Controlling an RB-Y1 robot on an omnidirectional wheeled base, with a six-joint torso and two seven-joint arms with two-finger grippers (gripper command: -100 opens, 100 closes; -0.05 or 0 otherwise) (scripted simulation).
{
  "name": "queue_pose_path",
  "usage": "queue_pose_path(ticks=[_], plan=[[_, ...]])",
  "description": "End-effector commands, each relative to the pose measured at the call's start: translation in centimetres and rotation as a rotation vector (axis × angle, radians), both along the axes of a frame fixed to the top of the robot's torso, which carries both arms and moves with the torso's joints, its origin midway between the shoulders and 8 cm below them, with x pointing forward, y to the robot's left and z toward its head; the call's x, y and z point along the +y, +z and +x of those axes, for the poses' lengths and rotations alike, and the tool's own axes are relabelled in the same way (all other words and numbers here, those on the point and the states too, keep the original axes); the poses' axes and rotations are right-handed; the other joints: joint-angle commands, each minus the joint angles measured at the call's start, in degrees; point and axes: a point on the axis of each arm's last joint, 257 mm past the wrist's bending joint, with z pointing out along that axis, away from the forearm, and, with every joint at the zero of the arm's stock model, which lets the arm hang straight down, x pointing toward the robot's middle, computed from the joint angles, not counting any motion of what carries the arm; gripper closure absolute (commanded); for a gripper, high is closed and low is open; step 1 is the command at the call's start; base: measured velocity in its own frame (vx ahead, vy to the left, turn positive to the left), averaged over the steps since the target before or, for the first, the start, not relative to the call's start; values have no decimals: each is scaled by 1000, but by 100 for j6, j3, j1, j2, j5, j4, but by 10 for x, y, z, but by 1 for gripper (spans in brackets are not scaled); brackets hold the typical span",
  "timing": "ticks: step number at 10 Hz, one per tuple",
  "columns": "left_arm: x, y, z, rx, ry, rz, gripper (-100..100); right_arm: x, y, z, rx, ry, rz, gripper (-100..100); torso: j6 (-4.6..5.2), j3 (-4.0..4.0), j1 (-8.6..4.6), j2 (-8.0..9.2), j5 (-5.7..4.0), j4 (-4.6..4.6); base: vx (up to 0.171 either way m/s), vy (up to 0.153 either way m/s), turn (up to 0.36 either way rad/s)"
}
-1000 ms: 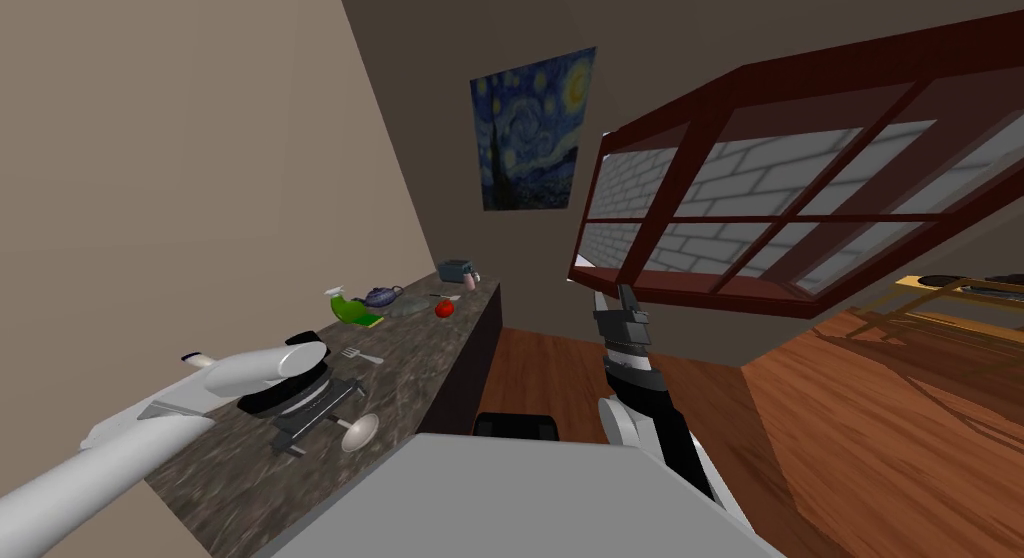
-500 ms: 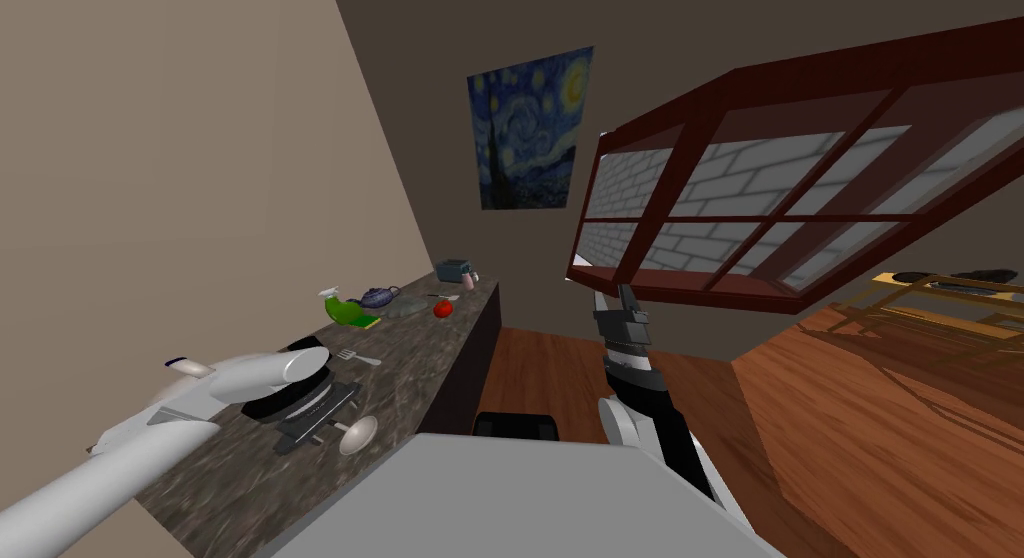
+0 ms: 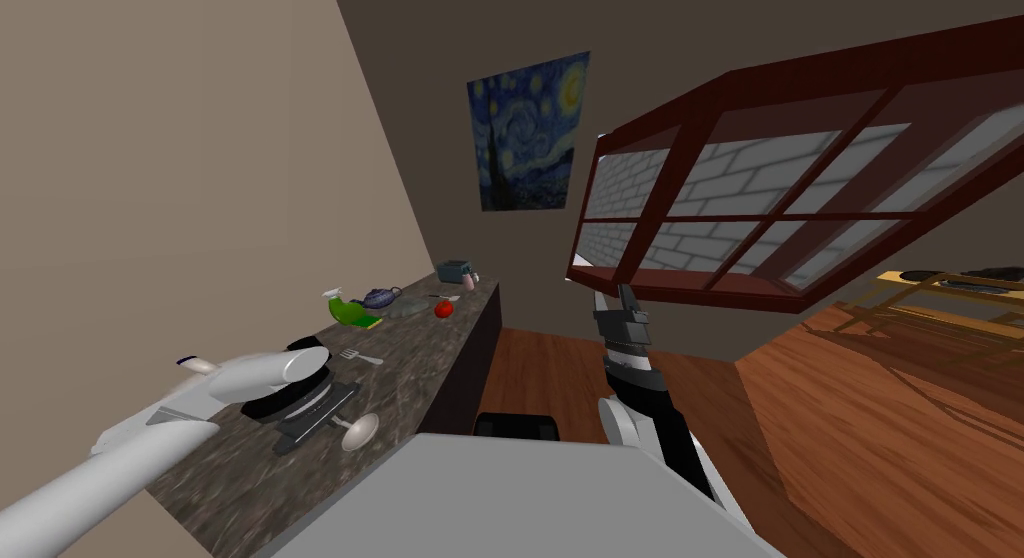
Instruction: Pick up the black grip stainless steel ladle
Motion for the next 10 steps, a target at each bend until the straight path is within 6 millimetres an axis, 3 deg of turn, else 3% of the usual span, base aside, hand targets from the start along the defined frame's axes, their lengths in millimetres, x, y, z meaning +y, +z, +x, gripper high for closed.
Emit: queue_pose_path(ticks=[1, 4, 5, 6, 7, 8, 10], plan=[[-9, 8, 26, -81, -1, -28, -100, 0, 0, 0, 0, 0, 0, 0, 0, 0, 0, 0, 0, 0, -69, 6, 83], [-35, 2, 26, -82, 3, -113, -100, 0, 0, 0, 0, 0, 0, 0, 0, 17, -4, 28, 0, 7, -66, -9, 21], [-40, 4, 40, -134, 37, -140, -100, 0, 0, 0, 0, 0, 0, 0, 0, 9, -6, 15, -1, 4, -21, -14, 130], [-36, 4, 34, -108, 19, -123, -100, 0, 0, 0, 0, 0, 0, 0, -4, 6, -5, 11, -1, 3, -11, -9, 35], [-36, 4, 36, -113, 22, -126, 0, 0, 0, 0, 0, 0, 0, 0, 0, 4, -4, 6, -1, 2, 0, 0, 0], [-36, -8, 35, -116, 31, -120, -100, 0, 0, 0, 0, 0, 0, 0, 0, 1, -2, 2, -1, 1, -21, -9, -55], [-35, -10, 34, -114, 32, -120, -100, 0, 0, 0, 0, 0, 0, 0, 1, 5, -3, 9, 0, 2, -22, -7, -42]])
